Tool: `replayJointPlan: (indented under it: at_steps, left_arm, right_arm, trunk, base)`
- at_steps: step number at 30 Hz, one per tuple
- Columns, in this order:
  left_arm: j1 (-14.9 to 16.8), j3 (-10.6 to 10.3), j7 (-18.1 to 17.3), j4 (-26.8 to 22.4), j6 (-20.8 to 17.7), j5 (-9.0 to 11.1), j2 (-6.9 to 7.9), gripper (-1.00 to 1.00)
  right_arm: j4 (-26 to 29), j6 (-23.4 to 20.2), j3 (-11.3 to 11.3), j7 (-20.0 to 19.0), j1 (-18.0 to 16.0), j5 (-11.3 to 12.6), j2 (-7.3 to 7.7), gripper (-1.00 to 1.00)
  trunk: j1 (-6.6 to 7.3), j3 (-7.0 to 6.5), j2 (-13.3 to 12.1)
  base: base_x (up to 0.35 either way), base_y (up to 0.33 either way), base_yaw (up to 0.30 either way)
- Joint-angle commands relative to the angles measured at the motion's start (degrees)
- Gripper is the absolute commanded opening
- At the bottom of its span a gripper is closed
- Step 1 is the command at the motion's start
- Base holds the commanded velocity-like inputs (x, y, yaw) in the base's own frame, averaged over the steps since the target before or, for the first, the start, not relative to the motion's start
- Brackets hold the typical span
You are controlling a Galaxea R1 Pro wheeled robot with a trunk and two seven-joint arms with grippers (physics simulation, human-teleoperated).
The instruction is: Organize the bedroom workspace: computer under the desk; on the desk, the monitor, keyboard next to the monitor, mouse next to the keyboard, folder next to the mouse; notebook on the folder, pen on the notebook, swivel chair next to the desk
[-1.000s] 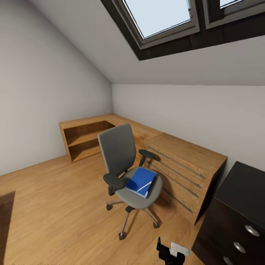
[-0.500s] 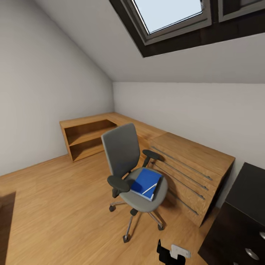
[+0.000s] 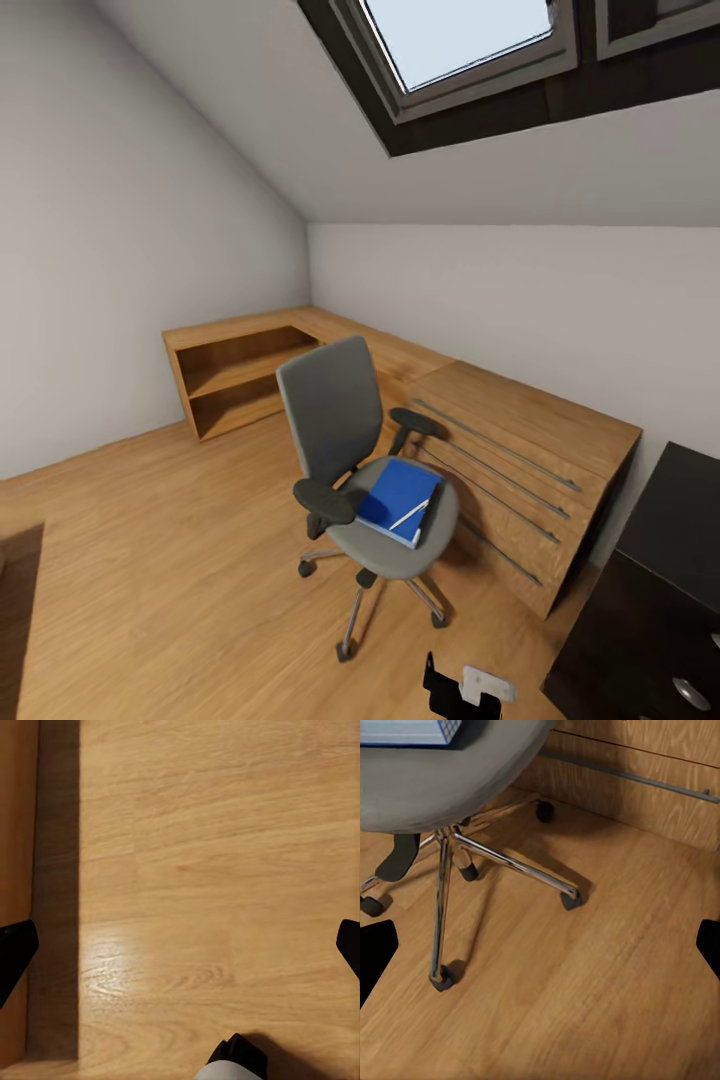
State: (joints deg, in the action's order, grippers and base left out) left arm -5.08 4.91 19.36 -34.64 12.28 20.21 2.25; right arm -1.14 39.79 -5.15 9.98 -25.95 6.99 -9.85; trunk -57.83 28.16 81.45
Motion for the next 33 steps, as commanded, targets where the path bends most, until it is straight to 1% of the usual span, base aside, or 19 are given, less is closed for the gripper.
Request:
replayJointPlan:
  at_steps: [1,6,10,13,15,16,18,20,22,23,26,27,29,31,32,33]
  left_arm:
    - [0.0,-0.1,0.1,-0.1,0.2,0.6,0.03,1.00]
    - [0.0,-0.1,0.1,-0.1,0.2,0.6,0.03,1.00]
    - [0.0,-0.1,0.1,-0.1,0.2,0.6,0.03,1.00]
    - [0.0,-0.1,0.1,-0.1,0.2,0.6,0.01,1.00]
    - [0.0,-0.1,0.1,-0.1,0.2,0.6,0.02,1.00]
    - [0.0,-0.1,0.1,-0.1,0.2,0.6,0.02,1.00]
    - [0.0,-0.1,0.1,0.0,0.1,0.6,0.00,1.00]
    - [0.0,-0.1,0.1,0.0,0.1,0.6,-0.03,1.00]
    - [0.0,-0.1,0.1,0.0,0.1,0.6,-0.04,1.00]
    - [0.0,-0.1,0.2,0.0,0.1,0.6,-0.05,1.00]
    - [0.0,-0.1,0.2,0.0,0.0,0.6,-0.05,1.00]
    - [0.0,-0.1,0.2,0.0,0.0,0.6,-0.05,1.00]
    - [0.0,-0.1,0.2,0.0,0.0,0.6,-0.05,1.00]
    - [0.0,-0.1,0.2,0.0,0.0,0.5,-0.10,1.00]
    - [0.0,-0.1,0.2,0.0,0.0,0.5,-0.11,1.00]
    - [0.0,-0.1,0.2,0.0,0.0,0.5,-0.10,1.00]
  right_arm:
    - [-0.1,0.3,-0.4,-0.1,-0.1,0.0,-0.01,1.00]
    - [-0.1,0.4,-0.4,-0.1,-0.1,0.0,0.00,1.00]
    - [0.0,0.8,-0.4,-0.1,-0.1,0.0,0.13,1.00]
    - [0.6,1.0,-0.4,0.1,-0.1,0.0,0.38,1.00]
    - [2.1,1.0,-0.4,0.3,-0.1,0.0,0.47,1.00]
    - [3.0,0.9,-0.4,0.4,-0.1,0.0,0.52,1.00]
    - [7.2,0.7,-0.4,1.0,-0.1,0.2,0.73,1.00]
    - [13.9,0.4,-0.6,2.6,-0.1,0.3,0.98,1.00]
    - [16.8,0.3,-0.6,3.8,-0.1,0.3,1.04,1.00]
    - [19.4,-0.2,-0.6,5.1,-0.1,0.4,1.11,1.00]
    - [22.9,-1.9,-0.6,7.1,-0.2,0.4,1.22,1.00]
    - [26.6,-5.0,-0.6,8.6,-0.2,0.3,1.39,1.00]
    - [29.5,-7.9,-0.6,9.3,-0.2,0.3,1.44,1.00]
    - [35.9,-15.7,-0.6,10.1,-0.2,0.4,1.44,1.00]
    - [39.1,-20.5,-0.6,10.4,-0.2,0.4,1.41,1.00]
    - [40.6,-23.1,-0.5,10.7,-0.2,0.4,1.40,1.00]
  trunk:
    - [-0.02,0.05,0.0]
    - [-0.02,0.05,0.0]
    - [-0.02,0.05,0.0]
    - [-0.02,0.05,0.0]
    - [-0.02,0.05,0.0]
    - [-0.02,0.05,0.0]
    - [-0.02,0.05,0.0]
    - [-0.02,0.05,0.0]
    - [-0.02,0.05,0.0]
    - [-0.02,0.05,0.0]
    - [-0.02,0.05,0.0]
    - [-0.02,0.05,0.0]
    - [-0.02,0.05,0.0]
    - [-0.02,0.05,0.0]
    - [-0.02,0.05,0.0]
    - [-0.02,0.05,0.0]
  base:
    - [0.175,0.188,0.000]
    - [0.196,0.202,0.000]
    - [0.093,0.027,0.000]
    - [0.256,0.058,0.000]
    - [0.291,0.059,0.000]
    - [0.279,0.045,0.000]
    - [0.185,0.026,0.000]
    - [0.086,0.012,0.000]
    - [0.049,0.007,0.000]
    - [0.028,0.004,0.000]
    - [0.018,0.002,0.000]
    - [0.007,0.001,0.000]
    - [0.005,0.001,0.000]
    - [0.002,0.000,0.000]
    - [0.001,0.000,0.000]
    - [0.000,0.000,0.000]
